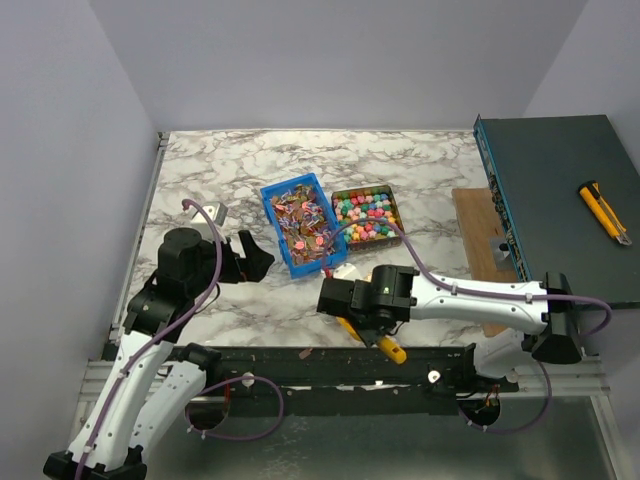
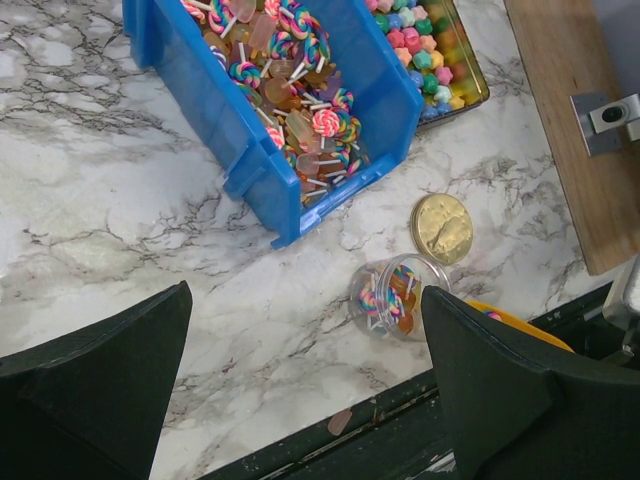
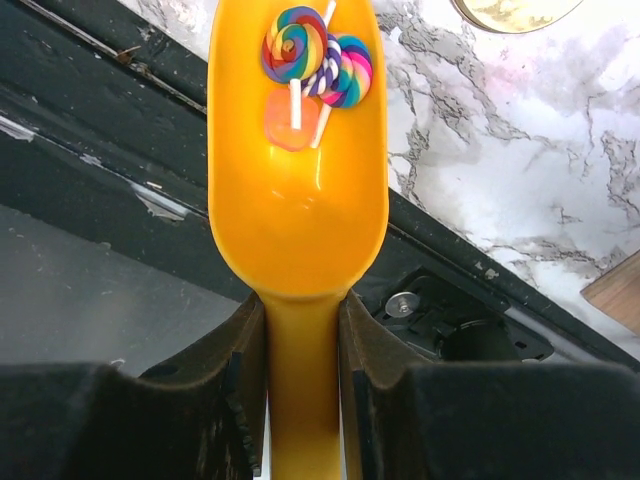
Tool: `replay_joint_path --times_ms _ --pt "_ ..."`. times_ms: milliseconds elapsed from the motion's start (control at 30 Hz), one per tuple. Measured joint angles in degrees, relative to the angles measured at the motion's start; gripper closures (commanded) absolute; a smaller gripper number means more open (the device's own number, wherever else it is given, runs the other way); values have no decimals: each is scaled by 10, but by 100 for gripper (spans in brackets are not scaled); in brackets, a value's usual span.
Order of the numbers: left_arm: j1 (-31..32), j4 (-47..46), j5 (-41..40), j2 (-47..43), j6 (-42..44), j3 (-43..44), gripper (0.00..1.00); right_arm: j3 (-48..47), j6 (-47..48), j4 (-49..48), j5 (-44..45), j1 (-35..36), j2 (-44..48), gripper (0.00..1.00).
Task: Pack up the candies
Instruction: Place the fake candies in the packing bottle.
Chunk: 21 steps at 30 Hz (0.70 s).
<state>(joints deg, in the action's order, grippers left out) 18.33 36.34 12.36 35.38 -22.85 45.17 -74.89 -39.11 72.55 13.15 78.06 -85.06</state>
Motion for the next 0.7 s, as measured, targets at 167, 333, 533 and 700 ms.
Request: replay_joint_path --times_ms 167,333,533,700 --pt "0 0 5 -9 0 0 1 -24 15 8 -31 -29 -12 99" --pt "0 0 10 -18 0 0 1 -39 35 14 -72 -68 -19 99" --pt "0 0 15 -24 0 0 1 -65 62 32 -125 -115 -33 99" --pt "0 0 16 -27 0 0 1 -79 83 50 -161 -141 -47 99"
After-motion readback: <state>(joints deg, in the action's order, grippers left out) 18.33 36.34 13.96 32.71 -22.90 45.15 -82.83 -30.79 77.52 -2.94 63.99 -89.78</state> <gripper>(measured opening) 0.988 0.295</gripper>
